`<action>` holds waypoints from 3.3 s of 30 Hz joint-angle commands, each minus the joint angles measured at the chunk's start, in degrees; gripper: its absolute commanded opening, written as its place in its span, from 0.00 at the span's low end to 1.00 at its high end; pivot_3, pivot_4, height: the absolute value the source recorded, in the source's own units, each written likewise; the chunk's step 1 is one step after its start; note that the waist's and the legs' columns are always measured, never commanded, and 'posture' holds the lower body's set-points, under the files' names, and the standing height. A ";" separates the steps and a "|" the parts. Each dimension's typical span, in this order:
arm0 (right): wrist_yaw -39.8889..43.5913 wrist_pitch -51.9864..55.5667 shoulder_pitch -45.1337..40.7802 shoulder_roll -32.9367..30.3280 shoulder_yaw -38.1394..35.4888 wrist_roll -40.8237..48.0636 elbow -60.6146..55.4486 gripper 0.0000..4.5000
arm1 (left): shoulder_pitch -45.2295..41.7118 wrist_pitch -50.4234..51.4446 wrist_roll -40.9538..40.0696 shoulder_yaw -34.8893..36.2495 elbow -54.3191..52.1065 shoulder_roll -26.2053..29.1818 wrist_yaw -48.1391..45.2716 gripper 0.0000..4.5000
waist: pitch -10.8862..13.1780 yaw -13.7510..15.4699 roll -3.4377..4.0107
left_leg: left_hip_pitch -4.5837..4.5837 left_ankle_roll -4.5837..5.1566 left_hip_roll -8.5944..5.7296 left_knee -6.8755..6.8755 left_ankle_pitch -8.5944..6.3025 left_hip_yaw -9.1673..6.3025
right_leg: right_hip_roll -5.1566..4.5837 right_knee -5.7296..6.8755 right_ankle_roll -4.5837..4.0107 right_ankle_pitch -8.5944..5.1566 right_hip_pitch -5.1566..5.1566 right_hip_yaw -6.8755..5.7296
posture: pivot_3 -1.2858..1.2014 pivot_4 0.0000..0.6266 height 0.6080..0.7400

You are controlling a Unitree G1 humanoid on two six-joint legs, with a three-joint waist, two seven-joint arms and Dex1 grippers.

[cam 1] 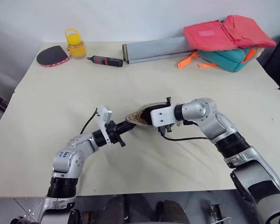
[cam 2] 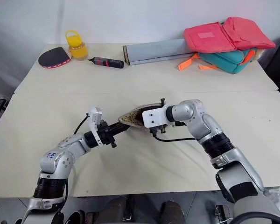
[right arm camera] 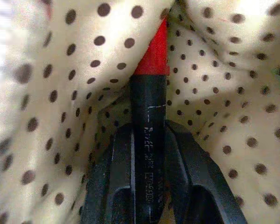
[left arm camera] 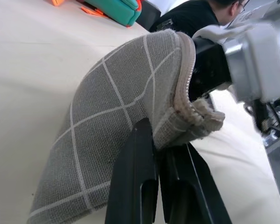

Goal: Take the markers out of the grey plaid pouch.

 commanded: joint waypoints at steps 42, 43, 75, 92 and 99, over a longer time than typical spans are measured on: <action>-14.43 -9.60 5.49 -14.39 -10.43 0.43 21.72 0.11 | 1.19 -9.71 6.81 -0.65 -2.39 2.72 -1.04 0.00 | 0.11 -0.07 0.10 | 0.04 0.02 0.02 -0.07 0.07 0.09 | 0.02 -0.19 0.01 0.00 0.08 -0.06 | 0.52 0.24 1.00; -13.13 -8.94 5.73 -13.97 -10.90 1.74 21.62 0.11 | 1.34 -9.70 6.86 -0.74 -2.53 2.72 -1.01 0.00 | 0.11 -0.04 0.10 | 0.03 0.02 0.01 -0.03 0.06 0.06 | 0.02 -0.21 0.01 0.01 0.13 -0.03 | 0.52 0.24 1.00; -1.17 8.81 -2.34 -9.79 -24.67 25.19 2.92 0.49 | 1.49 -10.29 7.29 -1.32 -2.30 1.92 -0.36 0.00 | 0.15 -0.03 0.17 | 0.01 0.02 0.02 -0.05 0.06 -0.01 | 0.03 -0.18 0.01 0.01 0.11 -0.07 | 0.52 0.24 1.00; -2.35 8.18 7.27 -3.92 -6.67 15.83 -18.30 0.01 | -0.59 -10.60 9.59 -3.02 -1.49 0.89 1.00 0.00 | 0.07 0.04 0.02 | 0.01 0.03 -0.02 -0.08 0.04 -0.04 | -0.01 -0.10 0.01 0.01 0.06 -0.07 | 0.52 0.24 1.00; -3.63 1.94 6.01 -3.61 -3.46 8.47 -12.28 0.01 | -0.82 -4.90 6.67 -3.61 -4.28 0.94 1.48 0.00 | 0.08 0.07 0.02 | 0.00 0.02 -0.02 -0.08 0.05 -0.03 | 0.00 -0.09 0.01 0.01 0.04 -0.07 | 0.52 0.24 1.00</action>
